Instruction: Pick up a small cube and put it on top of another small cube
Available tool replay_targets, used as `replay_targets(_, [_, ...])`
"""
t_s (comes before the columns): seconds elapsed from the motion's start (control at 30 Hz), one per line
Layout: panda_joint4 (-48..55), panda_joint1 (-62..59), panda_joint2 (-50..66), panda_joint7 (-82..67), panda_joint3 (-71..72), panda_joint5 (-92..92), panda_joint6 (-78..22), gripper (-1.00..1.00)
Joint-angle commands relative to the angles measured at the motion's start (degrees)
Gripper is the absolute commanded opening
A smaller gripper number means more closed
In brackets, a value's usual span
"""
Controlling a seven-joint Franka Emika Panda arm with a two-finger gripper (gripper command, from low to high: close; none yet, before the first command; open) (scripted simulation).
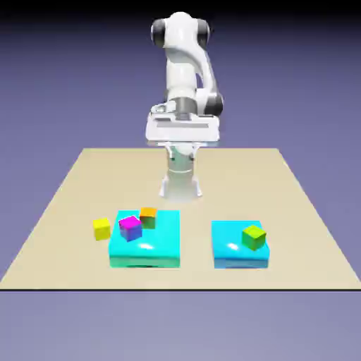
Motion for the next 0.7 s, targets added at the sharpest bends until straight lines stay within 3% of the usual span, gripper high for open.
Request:
replay_targets(0.0, [1.2,-0.8,2.08,0.18,-1.11,0.86,-2.18,0.0])
replay_targets(0.67, [25.14,-16.69,43.61,3.74,-23.28,18.11,-45.71,0.0])
